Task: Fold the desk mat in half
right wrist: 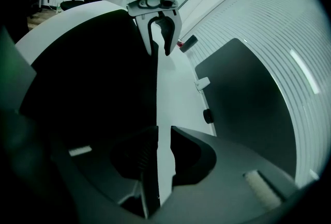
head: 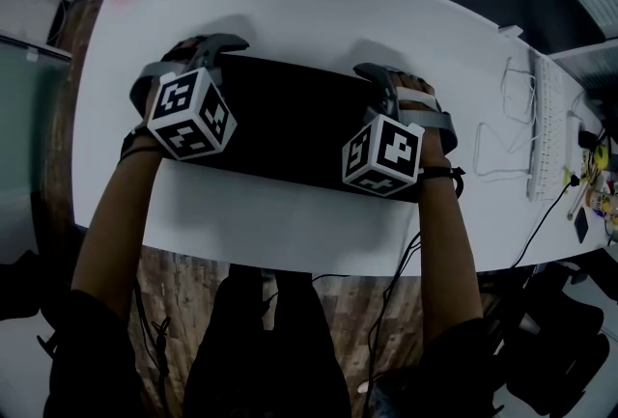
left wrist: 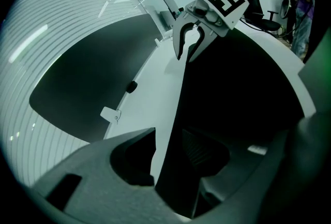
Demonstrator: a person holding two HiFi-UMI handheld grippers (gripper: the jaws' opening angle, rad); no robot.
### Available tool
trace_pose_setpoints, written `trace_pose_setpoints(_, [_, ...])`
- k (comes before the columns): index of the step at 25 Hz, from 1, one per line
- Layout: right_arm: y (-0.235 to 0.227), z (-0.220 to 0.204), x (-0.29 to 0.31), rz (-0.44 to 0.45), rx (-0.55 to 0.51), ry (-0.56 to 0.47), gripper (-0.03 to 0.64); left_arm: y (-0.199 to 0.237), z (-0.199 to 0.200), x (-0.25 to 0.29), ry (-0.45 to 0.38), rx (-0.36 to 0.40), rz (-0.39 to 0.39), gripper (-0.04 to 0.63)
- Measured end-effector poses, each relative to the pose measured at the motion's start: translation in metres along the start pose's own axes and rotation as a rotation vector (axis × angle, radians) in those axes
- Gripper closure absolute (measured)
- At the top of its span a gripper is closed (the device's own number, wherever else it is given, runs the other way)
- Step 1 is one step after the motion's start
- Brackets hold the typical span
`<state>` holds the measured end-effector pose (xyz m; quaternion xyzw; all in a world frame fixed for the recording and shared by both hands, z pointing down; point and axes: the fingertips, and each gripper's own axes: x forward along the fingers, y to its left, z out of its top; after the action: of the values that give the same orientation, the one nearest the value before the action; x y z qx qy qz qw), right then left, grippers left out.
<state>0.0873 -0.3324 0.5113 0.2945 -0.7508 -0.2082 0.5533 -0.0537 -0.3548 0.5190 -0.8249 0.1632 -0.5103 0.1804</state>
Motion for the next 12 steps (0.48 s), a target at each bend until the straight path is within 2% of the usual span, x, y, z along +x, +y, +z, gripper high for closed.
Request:
trace_pose_setpoints(3, [-0.011,-0.001,-0.007,-0.046,0.066,-0.013,0.541,0.009,-0.001,-0.008,-0.02,-0.057,0.031,0.451])
trace_pose_setpoints(4, [-0.015,-0.001,-0.01,-0.064,0.09,-0.019,0.582,0.012,-0.001,-0.012,-0.027,-0.076,0.042,0.451])
trace_pose_setpoints(5, [-0.018,-0.001,-0.012,-0.076,0.114,-0.023,0.591,0.015,-0.002,-0.015,-0.034,-0.097,0.052,0.451])
trace_pose_setpoints(7, [-0.02,0.0,-0.017,-0.083,0.159,-0.03,0.569,0.019,-0.002,-0.021,-0.044,-0.144,0.071,0.462])
trace_pose_setpoints(12, [-0.023,0.001,-0.028,-0.099,0.266,-0.053,0.571,0.021,0.003,-0.032,-0.079,-0.232,0.095,0.501])
